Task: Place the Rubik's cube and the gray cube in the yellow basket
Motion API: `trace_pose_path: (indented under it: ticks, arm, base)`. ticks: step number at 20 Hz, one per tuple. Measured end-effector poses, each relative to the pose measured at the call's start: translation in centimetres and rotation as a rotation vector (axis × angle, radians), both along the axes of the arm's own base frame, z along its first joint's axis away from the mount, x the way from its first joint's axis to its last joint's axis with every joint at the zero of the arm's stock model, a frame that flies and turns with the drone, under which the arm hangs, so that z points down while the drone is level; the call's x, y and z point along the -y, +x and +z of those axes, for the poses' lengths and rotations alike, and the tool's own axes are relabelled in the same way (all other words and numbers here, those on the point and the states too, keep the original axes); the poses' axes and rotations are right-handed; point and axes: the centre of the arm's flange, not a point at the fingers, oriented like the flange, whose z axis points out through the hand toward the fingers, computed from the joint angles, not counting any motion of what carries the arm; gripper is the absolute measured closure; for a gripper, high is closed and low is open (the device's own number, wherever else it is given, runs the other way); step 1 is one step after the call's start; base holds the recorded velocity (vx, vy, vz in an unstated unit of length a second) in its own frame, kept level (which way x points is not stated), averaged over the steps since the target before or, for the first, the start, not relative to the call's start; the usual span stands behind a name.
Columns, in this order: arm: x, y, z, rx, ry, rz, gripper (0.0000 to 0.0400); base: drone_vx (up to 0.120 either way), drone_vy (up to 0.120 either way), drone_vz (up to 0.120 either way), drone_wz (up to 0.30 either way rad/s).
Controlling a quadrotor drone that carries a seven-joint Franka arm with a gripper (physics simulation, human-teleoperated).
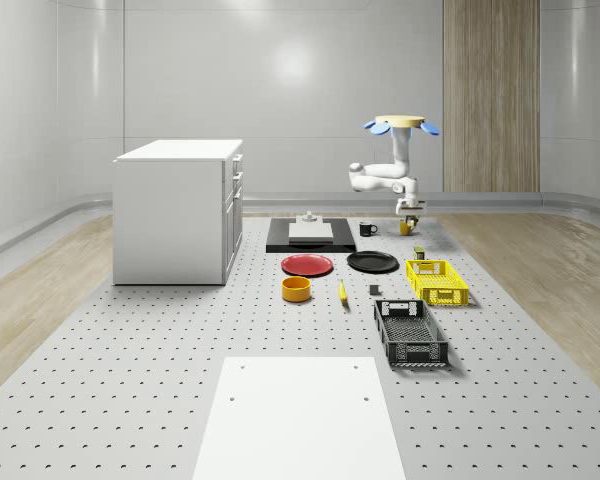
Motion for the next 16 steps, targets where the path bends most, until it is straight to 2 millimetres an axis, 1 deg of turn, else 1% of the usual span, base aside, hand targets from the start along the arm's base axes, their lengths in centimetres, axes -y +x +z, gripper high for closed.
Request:
trace_pose_path:
  ticks: [1, 5, 8, 16]
  arm:
    - [0.00, 0.00, 0.00, 0.000, 0.000, 0.000, 0.0075]
    - [0.00, 0.00, 0.00, 0.000, 0.000, 0.000, 0.0075]
    - [0.00, 0.00, 0.00, 0.000, 0.000, 0.000, 0.0075]
    - [0.00, 0.00, 0.00, 0.000, 0.000, 0.000, 0.0075]
  base:
    - [0.120, 0.080, 0.000, 0.000]
    - [0.120, 0.000, 0.000, 0.000]
    - [0.120, 0.107, 0.000, 0.000]
    - [0.120, 0.000, 0.000, 0.000]
